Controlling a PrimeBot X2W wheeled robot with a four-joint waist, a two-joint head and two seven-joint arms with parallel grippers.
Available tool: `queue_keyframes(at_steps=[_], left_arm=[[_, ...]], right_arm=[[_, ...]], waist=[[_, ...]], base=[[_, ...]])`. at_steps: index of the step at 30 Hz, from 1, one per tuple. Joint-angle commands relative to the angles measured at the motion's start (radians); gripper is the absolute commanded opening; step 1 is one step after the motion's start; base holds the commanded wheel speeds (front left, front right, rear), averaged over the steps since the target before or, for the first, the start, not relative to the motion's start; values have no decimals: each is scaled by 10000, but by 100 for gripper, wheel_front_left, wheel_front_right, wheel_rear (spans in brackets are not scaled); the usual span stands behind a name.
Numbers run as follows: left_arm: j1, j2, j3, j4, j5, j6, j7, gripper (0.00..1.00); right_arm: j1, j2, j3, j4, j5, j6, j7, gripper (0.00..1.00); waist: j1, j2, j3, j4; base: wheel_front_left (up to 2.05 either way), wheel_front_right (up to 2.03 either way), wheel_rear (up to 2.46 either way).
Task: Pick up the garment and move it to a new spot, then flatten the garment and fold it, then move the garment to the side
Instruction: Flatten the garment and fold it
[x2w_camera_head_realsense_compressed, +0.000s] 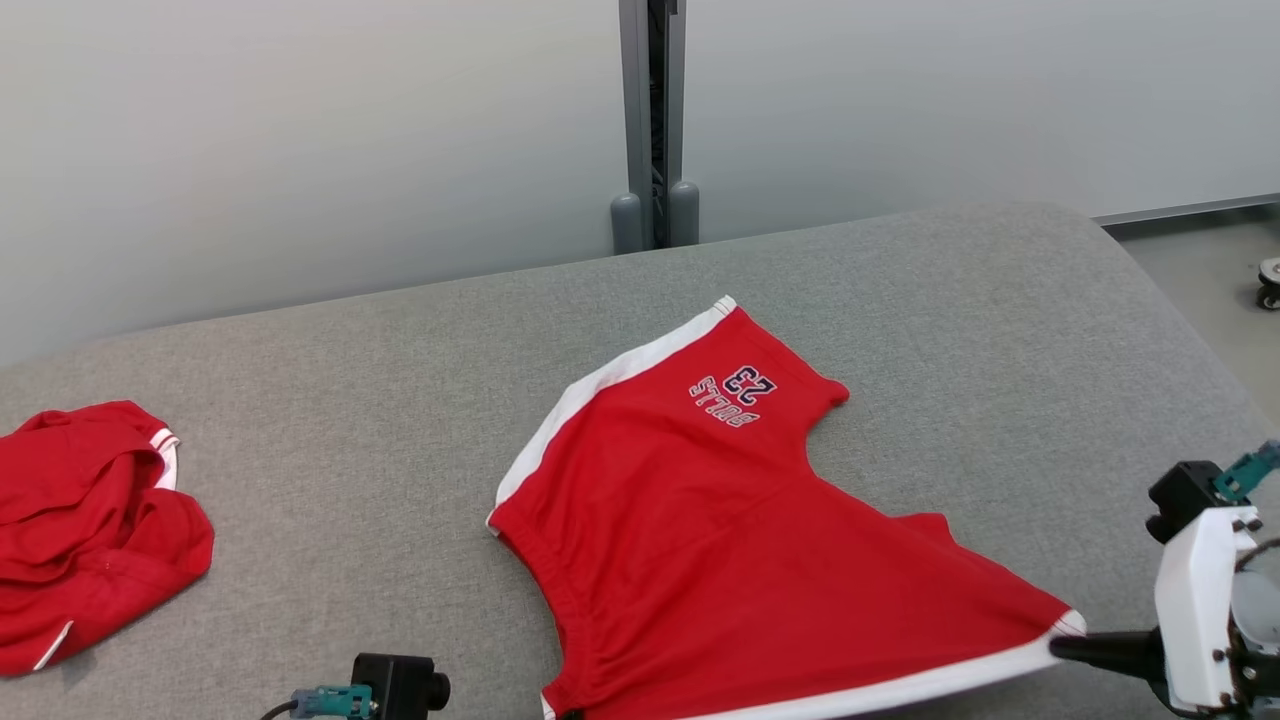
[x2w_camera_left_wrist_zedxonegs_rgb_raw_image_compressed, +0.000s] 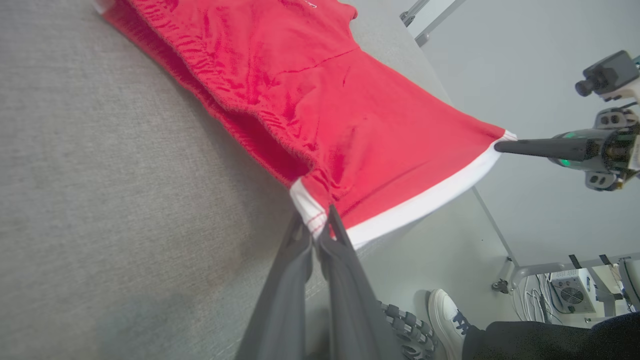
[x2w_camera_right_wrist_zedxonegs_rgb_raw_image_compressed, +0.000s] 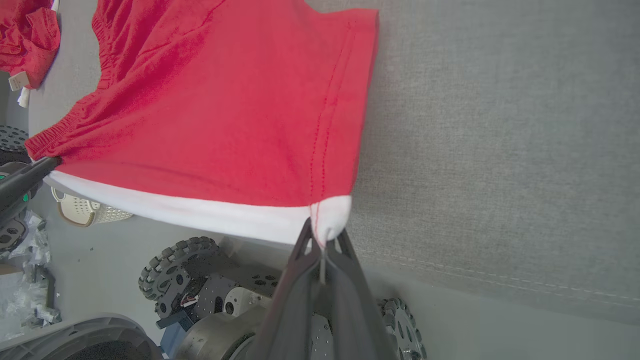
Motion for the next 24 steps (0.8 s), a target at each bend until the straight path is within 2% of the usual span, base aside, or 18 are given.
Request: queue_keyframes(at_steps=[1, 4, 12, 18, 24], left_arm=[[114, 157, 75, -157, -40, 95, 14, 0], [426, 256, 196, -620, -278, 362, 139, 0], [228, 183, 337, -1438, -1044, 714, 937, 0], [-480, -427, 775, -1602, -2578, 1111, 2042, 0], [-1579, -1129, 1215, -1428, -3461, 1124, 2487, 0]], right_arm=[[167, -243, 4, -42, -7, -49, 102, 0], [245, -529, -14, -432, -203, -49, 185, 0], [-181, -535, -793, -853, -261, -38, -186, 0], [-1166, -319, -1460, -571, -679, -38, -100, 0], [-2280, 262, -2055, -22, -1044, -31, 288, 0]], waist=[[0, -1, 9, 17], [0, -1, 63, 46], [0, -1, 598, 439], [0, -1, 1471, 1037], [0, -1, 2209, 1643]], base=[[0, 0, 0], [0, 0, 0], [0, 0, 0], [0, 0, 0], [0, 0, 0]])
